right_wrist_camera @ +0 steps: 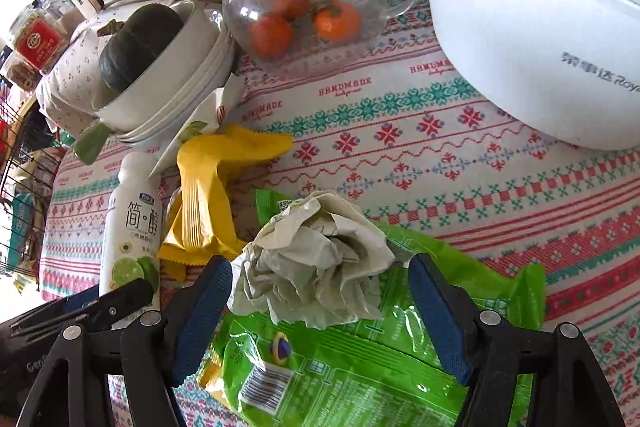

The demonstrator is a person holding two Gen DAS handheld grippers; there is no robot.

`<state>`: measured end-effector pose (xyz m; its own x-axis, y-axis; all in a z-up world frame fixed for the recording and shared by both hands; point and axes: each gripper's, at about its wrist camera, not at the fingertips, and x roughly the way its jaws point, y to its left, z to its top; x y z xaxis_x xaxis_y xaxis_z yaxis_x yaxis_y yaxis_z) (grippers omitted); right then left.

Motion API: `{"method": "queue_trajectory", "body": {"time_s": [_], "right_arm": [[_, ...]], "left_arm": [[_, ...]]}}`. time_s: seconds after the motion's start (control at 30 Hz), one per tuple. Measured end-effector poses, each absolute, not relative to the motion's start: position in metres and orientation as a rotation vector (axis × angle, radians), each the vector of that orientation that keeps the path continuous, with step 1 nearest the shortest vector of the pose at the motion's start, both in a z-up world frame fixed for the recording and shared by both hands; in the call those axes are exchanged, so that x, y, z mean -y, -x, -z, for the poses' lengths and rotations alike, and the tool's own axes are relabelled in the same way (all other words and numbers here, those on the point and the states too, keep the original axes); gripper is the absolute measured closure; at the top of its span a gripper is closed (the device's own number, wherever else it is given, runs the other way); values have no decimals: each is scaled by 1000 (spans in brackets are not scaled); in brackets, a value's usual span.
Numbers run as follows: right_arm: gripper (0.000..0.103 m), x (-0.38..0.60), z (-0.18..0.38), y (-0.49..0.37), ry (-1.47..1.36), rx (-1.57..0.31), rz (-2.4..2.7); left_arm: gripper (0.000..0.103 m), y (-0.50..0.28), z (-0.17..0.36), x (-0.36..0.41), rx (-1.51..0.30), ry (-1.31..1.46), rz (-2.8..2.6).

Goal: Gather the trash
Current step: 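Grasp the crumpled grey paper with the right tool while the left tool grasps the white bottle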

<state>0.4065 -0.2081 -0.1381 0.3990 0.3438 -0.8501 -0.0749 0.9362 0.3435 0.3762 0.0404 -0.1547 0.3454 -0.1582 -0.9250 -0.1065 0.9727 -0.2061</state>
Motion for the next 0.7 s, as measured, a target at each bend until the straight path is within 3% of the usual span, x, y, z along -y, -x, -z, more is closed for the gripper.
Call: {"method": "queue_trajectory", "body": {"time_s": [0.03, 0.1, 0.17, 0.47, 0.7], "right_arm": [[43, 206, 141, -408, -278, -1135, -284], [71, 202, 142, -407, -280, -1133, -309], [78, 198, 137, -401, -255, -1113, -312], [81, 204, 88, -354, -193, -1057, -353], [81, 218, 76, -294, -120, -1089, -353]], "left_arm": [[50, -373, 154, -40, -1219, 238, 33], [50, -366, 152, -39, -1215, 219, 35], [50, -357, 147, -38, -1208, 206, 45], [51, -309, 114, -32, -1160, 181, 88], [51, -256, 121, -11, -1241, 144, 158]]}}
